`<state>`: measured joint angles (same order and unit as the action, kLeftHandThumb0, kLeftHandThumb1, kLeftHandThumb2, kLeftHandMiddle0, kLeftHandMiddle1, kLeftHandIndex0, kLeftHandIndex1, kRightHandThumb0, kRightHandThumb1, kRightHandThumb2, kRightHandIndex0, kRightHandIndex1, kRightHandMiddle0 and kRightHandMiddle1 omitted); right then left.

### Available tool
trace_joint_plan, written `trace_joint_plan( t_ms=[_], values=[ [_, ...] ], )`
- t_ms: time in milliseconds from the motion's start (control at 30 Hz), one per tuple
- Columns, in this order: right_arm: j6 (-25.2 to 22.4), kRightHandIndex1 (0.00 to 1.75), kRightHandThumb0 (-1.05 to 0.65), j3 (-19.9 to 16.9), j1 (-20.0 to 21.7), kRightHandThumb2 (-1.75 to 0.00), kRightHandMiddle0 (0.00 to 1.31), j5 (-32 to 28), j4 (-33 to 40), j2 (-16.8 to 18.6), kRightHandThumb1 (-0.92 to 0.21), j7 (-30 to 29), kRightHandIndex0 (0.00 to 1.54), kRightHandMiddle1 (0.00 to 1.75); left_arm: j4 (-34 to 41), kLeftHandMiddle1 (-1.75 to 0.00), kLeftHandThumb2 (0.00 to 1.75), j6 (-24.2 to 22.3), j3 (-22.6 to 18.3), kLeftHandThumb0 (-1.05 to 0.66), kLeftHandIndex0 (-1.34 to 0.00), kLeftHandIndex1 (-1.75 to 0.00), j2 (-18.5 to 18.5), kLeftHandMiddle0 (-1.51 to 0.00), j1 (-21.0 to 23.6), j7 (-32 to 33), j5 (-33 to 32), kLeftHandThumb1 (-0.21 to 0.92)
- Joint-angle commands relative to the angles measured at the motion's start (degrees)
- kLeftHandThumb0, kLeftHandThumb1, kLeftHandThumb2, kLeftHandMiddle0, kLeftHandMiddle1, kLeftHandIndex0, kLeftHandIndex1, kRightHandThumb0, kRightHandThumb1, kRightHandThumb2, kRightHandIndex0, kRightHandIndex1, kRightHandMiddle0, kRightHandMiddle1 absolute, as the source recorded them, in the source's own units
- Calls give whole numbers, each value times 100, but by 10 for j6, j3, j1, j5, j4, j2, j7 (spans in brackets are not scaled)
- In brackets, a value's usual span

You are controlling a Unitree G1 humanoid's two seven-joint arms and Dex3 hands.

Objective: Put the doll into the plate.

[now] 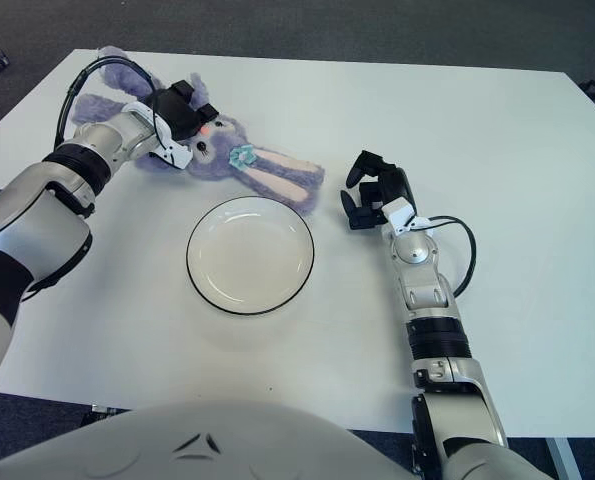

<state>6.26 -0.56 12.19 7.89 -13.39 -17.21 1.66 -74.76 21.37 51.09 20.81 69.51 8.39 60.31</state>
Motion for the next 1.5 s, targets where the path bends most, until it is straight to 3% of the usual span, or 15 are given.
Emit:
trace_joint_plan(
  t_ms=[0,33,100,300,433,567,633,933,1467],
  values=[
    [-32,175,-53,10,-34,-147,72,9,-23,-1,-20,14,130,175,-11,-163,114,6,4,-1,0,-151,-1,-22,-33,5,1,27],
    [-31,175,-53,10,-34,-147,72,11,-24,-2,-20,14,130,175,-11,-163,107,6,4,14,0,-160,-1,-32,-36,13,1,36],
    [-29,175,-53,11,-34,-146,71,12,-26,-3,-20,14,131,175,-11,-164,103,7,5,27,-2,-167,1,-41,-41,26,-1,44],
    [-23,175,-53,13,-33,-145,71,15,-29,-6,-21,12,132,175,-15,-169,114,7,3,41,-11,-174,1,-53,-61,66,-6,42],
    [-24,175,-53,15,-34,-145,71,16,-28,-7,-21,13,133,175,-16,-142,122,17,-12,9,-40,-174,3,-74,-70,88,-23,31],
    [-26,175,-53,15,-34,-145,71,15,-28,-8,-21,15,133,175,-18,-135,134,28,-28,2,-53,-175,4,-85,-76,93,-42,19],
    [-27,175,-53,16,-33,-145,71,14,-28,-8,-21,17,133,175,-19,-140,144,30,-33,1,-57,-175,4,-89,-78,93,-47,11],
    [-22,175,-53,15,-32,-144,70,4,-31,-8,-22,27,132,175,-21,-157,162,31,-56,0,-63,-175,4,-90,-81,53,-74,0],
    [-22,175,-51,12,-29,-140,67,-5,-31,-6,-26,42,130,175,-2,-160,170,43,-117,0,-69,-175,14,-93,-71,-40,-144,-6]
  ],
)
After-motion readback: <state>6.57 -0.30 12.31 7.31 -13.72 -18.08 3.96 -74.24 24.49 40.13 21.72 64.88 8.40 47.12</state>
